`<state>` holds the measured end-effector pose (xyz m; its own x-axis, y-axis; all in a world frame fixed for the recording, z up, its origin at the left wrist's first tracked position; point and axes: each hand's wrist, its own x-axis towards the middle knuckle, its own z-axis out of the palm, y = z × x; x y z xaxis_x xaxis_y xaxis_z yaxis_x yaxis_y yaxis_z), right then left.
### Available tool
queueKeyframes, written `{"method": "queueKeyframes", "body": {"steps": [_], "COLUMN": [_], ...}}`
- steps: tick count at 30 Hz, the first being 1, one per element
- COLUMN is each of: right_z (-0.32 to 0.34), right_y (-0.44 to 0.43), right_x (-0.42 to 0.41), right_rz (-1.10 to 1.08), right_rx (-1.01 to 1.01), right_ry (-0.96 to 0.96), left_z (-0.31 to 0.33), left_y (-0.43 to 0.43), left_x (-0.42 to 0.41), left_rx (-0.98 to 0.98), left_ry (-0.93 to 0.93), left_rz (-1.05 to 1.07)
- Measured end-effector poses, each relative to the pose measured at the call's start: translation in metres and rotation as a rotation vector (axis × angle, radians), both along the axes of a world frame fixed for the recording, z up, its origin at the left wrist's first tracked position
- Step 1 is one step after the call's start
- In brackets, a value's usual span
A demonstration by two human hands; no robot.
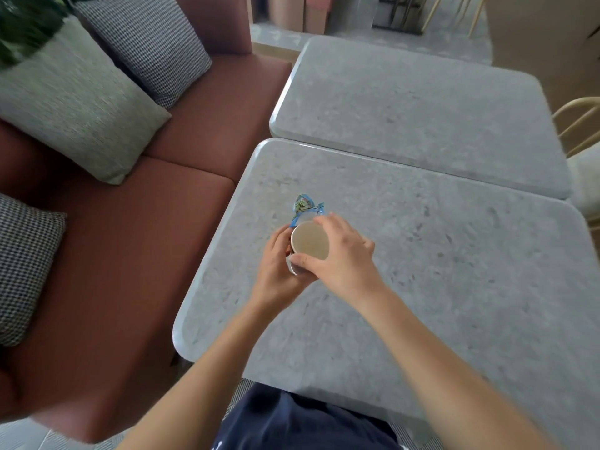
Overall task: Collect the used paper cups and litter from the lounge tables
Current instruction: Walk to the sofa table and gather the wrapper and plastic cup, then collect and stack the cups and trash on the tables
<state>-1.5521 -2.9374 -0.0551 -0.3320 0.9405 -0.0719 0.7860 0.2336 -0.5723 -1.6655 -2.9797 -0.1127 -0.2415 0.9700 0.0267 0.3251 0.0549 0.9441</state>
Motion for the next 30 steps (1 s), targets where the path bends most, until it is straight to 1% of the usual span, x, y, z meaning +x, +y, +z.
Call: {"method": "queueKeyframes", "body": {"steps": [7, 12, 16, 21, 23, 26, 30], "right_z": [0.006, 0.011, 0.014, 0.003, 0.0, -0.001, -0.001], "right_y": [-0.017, -0.044, -0.075, -0.127, -0.139, -0.173, -0.22], "right_x": [0.022, 0.033, 0.039, 0.054, 0.057, 0.067, 0.084], "right_rz": [-0.154, -0.271, -0.448, -0.725, -0.768, -0.897, -1.058], "right_rx": [-0.007, -0.028, -0.048, -0.033, -0.06, -0.046, -0.016], "right_ry": [0.119, 0.152, 0.245, 0.357, 0.421, 0.489, 0.52], "left_z": [0.0, -0.001, 0.0, 0.001, 0.003, 0.008, 0.01], "left_y": [-0.004, -0.005, -0.008, -0.019, -0.022, -0.037, -0.058], "left_x": [0.006, 0.008, 0.011, 0.025, 0.029, 0.047, 0.079], "left_rx": [0.038, 0.049, 0.055, 0.049, 0.049, 0.024, 0.006], "left_ry": [-0.041, -0.056, -0.037, -0.008, -0.019, -0.026, 0.003], "left_rz": [-0.109, -0.26, -0.428, -0.665, -0.692, -0.823, -0.955]}}
